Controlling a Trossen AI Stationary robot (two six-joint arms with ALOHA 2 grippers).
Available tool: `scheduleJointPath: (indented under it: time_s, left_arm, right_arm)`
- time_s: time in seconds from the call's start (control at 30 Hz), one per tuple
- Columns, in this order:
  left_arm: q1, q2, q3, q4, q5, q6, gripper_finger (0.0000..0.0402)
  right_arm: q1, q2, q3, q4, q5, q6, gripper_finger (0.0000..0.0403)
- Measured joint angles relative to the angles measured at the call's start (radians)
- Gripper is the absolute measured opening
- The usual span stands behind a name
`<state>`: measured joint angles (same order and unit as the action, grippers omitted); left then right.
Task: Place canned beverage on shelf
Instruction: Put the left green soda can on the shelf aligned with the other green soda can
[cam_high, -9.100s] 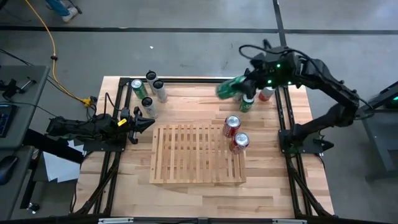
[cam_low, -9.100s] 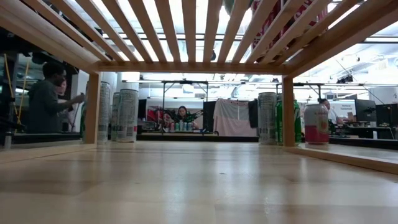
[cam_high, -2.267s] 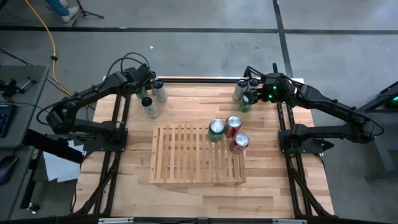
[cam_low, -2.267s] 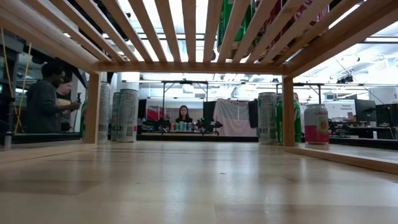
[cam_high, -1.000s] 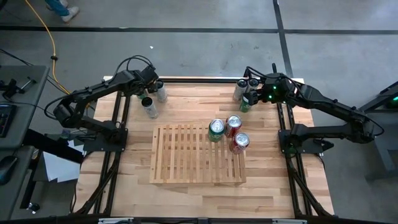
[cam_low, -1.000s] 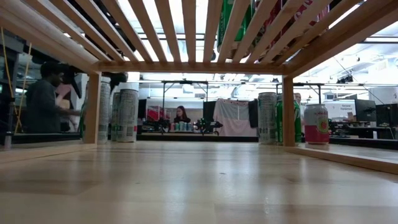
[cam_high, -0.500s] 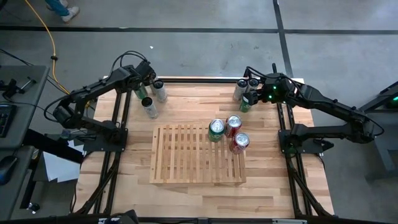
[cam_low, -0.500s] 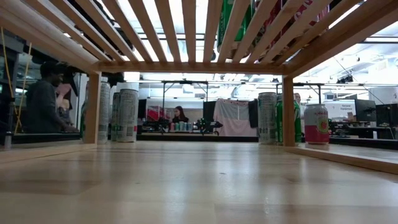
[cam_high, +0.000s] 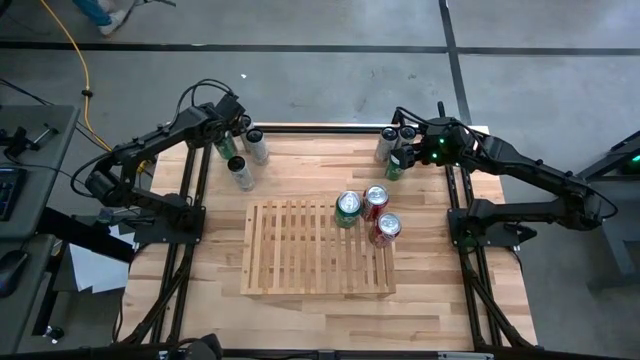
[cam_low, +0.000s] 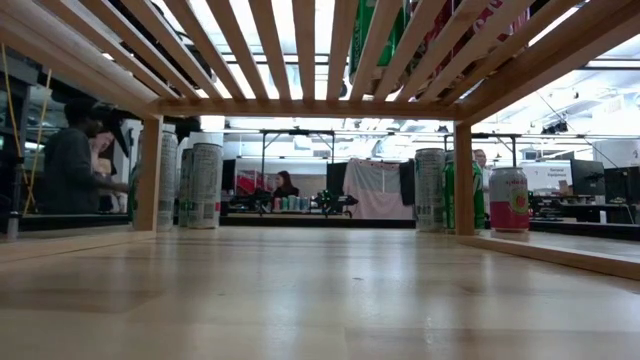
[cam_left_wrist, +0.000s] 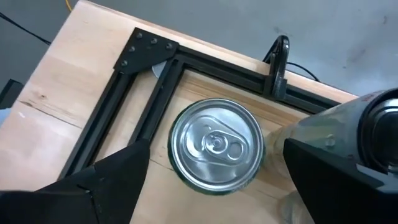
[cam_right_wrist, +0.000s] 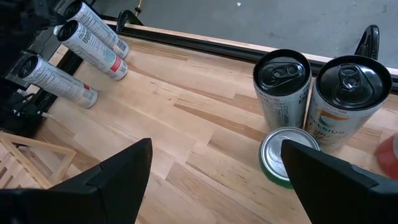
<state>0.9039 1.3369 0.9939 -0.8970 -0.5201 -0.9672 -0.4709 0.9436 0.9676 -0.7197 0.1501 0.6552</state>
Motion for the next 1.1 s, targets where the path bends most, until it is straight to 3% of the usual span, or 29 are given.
scheduleJointPath:
  time_s: [0.37, 0.83, 0.93, 1.1]
  left_arm:
    - [-0.018, -0.003, -0.157, 0.2, 0.0, -0.129, 0.036]
    - [-0.014, -0.001, -0.175, 0.283, 0.0, -0.066, 0.0358]
    - [-0.014, -0.002, -0.173, 0.271, 0.001, -0.048, 0.0342]
    - [-0.014, -0.002, -0.173, 0.268, -0.002, -0.025, 0.0281]
  right_arm:
    - [0.0, 0.0, 0.0, 0.0, 0.002, -0.001, 0.0341]
    - [0.0, 0.0, 0.0, 0.0, -0.001, 0.021, 0.0341]
    - [0.0, 0.0, 0.0, 0.0, -0.001, 0.021, 0.0341]
    - [0.0, 0.0, 0.0, 0.001, -0.001, 0.026, 0.0341]
